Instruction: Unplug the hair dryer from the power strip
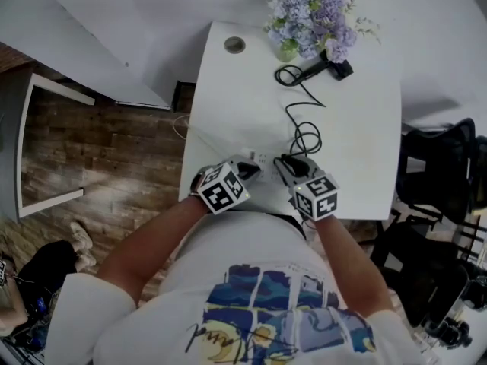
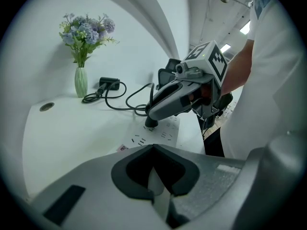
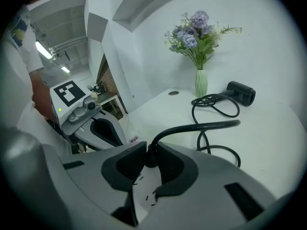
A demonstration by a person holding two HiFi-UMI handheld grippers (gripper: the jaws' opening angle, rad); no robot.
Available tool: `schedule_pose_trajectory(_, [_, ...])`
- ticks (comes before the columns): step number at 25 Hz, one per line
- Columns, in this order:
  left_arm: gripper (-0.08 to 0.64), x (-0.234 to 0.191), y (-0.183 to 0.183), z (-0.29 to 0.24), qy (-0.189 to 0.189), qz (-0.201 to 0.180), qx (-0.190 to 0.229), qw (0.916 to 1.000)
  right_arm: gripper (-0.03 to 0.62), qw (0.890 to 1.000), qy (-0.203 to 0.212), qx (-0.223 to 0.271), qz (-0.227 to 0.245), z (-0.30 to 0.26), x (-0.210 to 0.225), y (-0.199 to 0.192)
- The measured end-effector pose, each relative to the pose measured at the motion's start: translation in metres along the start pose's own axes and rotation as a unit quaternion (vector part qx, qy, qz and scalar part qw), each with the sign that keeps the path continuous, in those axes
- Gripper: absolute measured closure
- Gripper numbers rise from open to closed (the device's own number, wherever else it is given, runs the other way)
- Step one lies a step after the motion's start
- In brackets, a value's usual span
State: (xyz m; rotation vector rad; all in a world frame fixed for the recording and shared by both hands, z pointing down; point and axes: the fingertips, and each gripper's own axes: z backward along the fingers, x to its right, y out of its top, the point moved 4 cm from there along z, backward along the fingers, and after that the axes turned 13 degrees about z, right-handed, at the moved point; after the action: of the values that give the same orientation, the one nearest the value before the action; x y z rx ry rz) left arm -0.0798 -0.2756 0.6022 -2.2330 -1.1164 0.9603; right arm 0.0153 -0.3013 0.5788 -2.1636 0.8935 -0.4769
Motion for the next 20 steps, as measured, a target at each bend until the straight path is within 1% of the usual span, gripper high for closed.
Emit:
schedule_pose_trajectory(3, [0.558,0.002,-0.001,0.0,0.005,-0.015,-0.003,0.9999,0.531,1.0,-0.005,-0.001,0.009,0.002,-0.003,0.0])
schedule_pose_trajectory(8, [0.558,0.0,-0.001,0.0,0.002,-0.001,-0.004,1.0,0.535,1.0,-0.016,0.004,0.024,0.004,-0.004,0.003])
schedule_pose_trajectory(15, [0.558,0.001,0.0,-0.001,0.005,-0.001,-0.002,1.0,0.538,0.999,-0.025,-0.006,0.041,0.01,-0.011,0.0])
schedule_pose_trajectory(17, [0.558,0.001,0.001,-0.002,0.004,-0.002,0.0,1.0,0.538,0.999,-0.031,0.011,0.036,0.015,-0.01,0.006])
schedule_pose_trajectory(20, [0.558,0.0,-0.001,-0.001,0.002,0.0,-0.003,1.0,0.537,0.998,-0.043,0.042,0.033,0.025,-0.004,0.028])
